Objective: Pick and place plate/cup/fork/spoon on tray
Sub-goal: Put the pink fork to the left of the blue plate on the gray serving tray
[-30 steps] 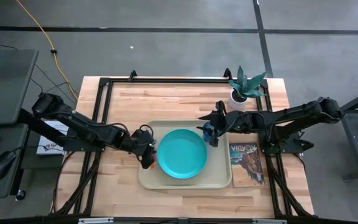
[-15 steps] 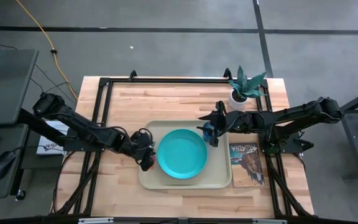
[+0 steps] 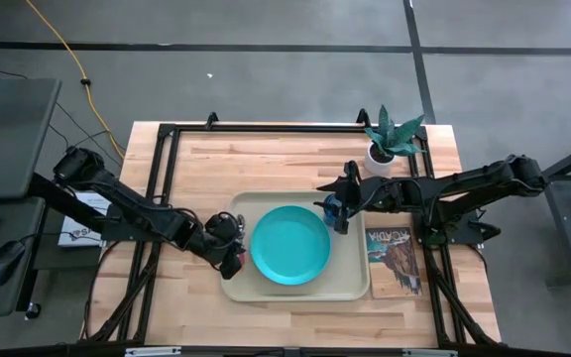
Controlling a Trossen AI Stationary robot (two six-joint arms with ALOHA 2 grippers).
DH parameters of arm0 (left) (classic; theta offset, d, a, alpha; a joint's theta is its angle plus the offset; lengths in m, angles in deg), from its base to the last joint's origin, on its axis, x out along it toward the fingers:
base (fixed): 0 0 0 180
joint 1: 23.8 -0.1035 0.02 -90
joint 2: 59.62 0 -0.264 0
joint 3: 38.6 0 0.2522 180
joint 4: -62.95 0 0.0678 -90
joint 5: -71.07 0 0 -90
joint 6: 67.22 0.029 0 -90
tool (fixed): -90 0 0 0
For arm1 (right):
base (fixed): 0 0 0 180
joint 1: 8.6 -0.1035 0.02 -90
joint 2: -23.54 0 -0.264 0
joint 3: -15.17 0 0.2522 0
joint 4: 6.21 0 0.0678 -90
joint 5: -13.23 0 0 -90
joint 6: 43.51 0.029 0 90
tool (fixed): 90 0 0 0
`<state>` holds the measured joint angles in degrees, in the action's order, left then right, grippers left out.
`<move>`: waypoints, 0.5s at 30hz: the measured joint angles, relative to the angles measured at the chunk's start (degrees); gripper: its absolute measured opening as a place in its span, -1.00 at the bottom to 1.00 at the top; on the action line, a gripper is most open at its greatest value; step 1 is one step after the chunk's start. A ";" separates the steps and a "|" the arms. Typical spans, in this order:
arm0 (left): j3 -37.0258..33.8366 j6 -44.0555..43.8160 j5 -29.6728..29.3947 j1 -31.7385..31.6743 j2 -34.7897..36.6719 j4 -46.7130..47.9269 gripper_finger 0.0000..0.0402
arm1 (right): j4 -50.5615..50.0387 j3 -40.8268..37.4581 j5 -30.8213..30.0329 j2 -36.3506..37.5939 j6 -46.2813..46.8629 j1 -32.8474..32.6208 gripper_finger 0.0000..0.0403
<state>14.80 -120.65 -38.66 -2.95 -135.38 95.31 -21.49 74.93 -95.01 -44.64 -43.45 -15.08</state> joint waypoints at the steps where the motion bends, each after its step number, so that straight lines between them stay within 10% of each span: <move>1: 0.00 -0.11 0.06 0.13 0.00 0.20 -1.00 | 0.02 0.00 0.00 0.00 0.00 0.00 -0.15; 9: 0.00 2.24 0.81 -0.82 0.00 -1.08 -1.00 | 0.02 0.00 -0.02 0.00 0.00 0.02 -0.15; 15: 0.00 3.02 11.83 -6.60 0.00 -0.18 -1.00 | 0.02 0.02 -0.02 0.00 0.00 0.01 -0.15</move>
<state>14.80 -117.64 -26.82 -9.55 -135.38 95.13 -21.47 74.95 -95.03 -44.64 -43.45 -15.08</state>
